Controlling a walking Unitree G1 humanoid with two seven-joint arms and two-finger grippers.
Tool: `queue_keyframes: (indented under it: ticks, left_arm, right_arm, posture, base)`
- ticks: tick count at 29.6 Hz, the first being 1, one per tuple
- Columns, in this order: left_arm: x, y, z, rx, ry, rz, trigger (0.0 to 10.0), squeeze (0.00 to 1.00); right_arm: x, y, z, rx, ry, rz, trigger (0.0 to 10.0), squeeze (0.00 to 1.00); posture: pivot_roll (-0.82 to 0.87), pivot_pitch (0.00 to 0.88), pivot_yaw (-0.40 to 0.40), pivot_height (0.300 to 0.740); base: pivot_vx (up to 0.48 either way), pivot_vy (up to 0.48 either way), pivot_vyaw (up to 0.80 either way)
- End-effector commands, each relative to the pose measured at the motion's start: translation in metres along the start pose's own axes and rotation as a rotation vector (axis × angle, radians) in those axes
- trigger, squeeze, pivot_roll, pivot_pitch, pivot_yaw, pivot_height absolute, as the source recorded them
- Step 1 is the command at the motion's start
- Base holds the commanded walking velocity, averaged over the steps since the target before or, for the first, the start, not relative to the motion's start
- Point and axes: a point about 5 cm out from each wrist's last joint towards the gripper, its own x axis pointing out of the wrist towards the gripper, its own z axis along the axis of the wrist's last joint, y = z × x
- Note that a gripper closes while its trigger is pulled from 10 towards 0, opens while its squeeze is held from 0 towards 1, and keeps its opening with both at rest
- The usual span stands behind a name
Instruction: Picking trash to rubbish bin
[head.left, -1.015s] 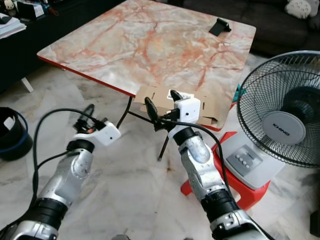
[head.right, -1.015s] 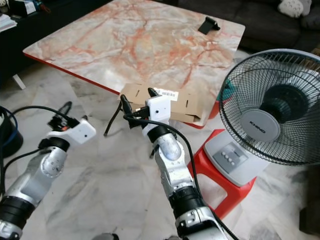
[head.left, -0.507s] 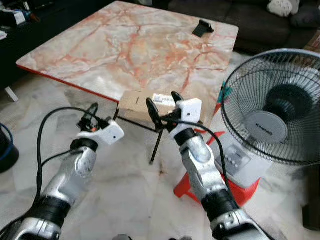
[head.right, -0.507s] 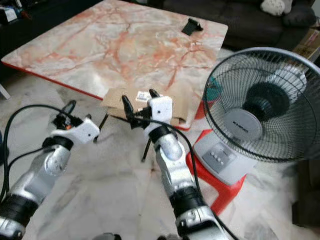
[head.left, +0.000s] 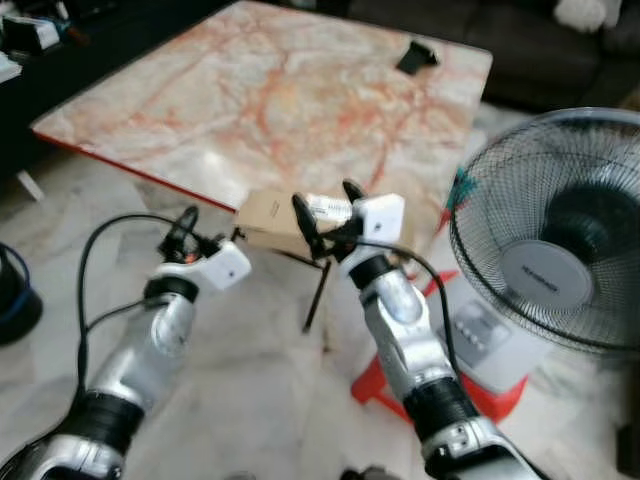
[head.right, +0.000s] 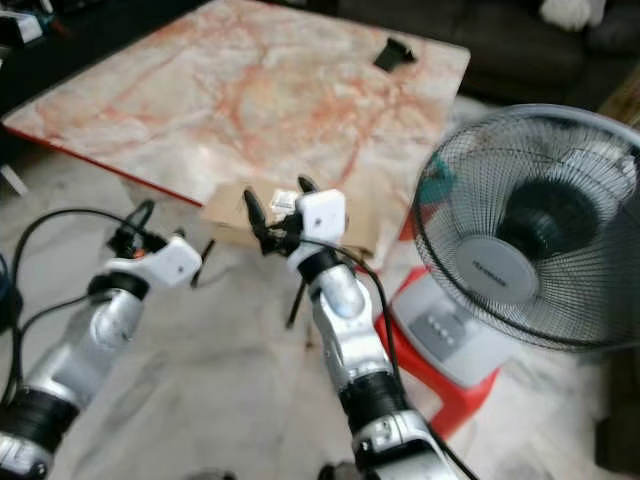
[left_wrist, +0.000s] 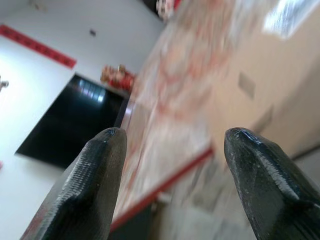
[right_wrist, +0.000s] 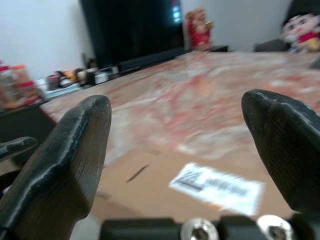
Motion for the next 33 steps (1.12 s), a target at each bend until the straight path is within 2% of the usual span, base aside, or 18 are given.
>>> queue_keyframes:
  ticks: [1, 8, 11, 14, 27, 30, 32, 33]
  left_arm:
    - [0.000, 0.003, -0.003, 0.008, 0.001, -0.004, 10.0, 0.00]
    - [-0.001, 0.001, -0.002, 0.008, -0.002, -0.013, 10.0, 0.00]
    - [-0.008, -0.010, 0.009, -0.021, -0.091, -0.116, 10.0, 0.00]
    - [-0.015, -0.014, 0.011, -0.046, -0.114, -0.148, 10.0, 0.00]
    - [-0.032, -0.005, 0.031, -0.097, -0.220, -0.209, 10.0, 0.00]
    - [-0.036, -0.010, 0.030, -0.086, -0.198, -0.268, 10.0, 0.00]
    - [-0.035, -0.014, 0.014, -0.033, -0.108, -0.271, 10.0, 0.00]
    - [-0.035, -0.014, 0.014, -0.033, -0.108, -0.271, 10.0, 0.00]
  right_arm:
    - [0.007, 0.011, 0.006, 0.020, -0.026, 0.027, 10.0, 0.00]
    - [0.006, 0.011, 0.007, 0.012, -0.040, 0.029, 10.0, 0.00]
    - [0.006, 0.011, 0.007, 0.015, -0.039, 0.030, 10.0, 0.00]
    - [0.006, 0.011, 0.007, 0.015, -0.039, 0.030, 10.0, 0.00]
    - [0.006, 0.012, 0.007, 0.021, -0.041, 0.032, 10.0, 0.00]
    - [0.006, 0.012, 0.007, 0.022, -0.038, 0.032, 10.0, 0.00]
    - [0.005, 0.014, 0.006, 0.022, -0.035, 0.036, 10.0, 0.00]
    - [0.005, 0.014, 0.006, 0.022, -0.035, 0.036, 10.0, 0.00]
  posture:
    - [0.09, 0.162, -0.065, 0.740]
    - [0.09, 0.163, -0.067, 0.740]
    - [0.09, 0.162, -0.069, 0.740]
    - [0.09, 0.165, -0.068, 0.740]
    - [0.09, 0.167, -0.070, 0.740]
    - [0.10, 0.170, -0.071, 0.740]
    - [0.09, 0.171, -0.072, 0.740]
    - [0.09, 0.171, -0.072, 0.740]
  base:
    - [0.326, 0.000, -0.51]
    - [0.326, 0.000, -0.22]
    - [0.000, 0.000, 0.00]
    - [0.000, 0.000, 0.00]
    - [0.000, 0.000, 0.00]
    - [0.000, 0.000, 0.00]
    - [0.000, 0.000, 0.00]
    - [0.000, 0.000, 0.00]
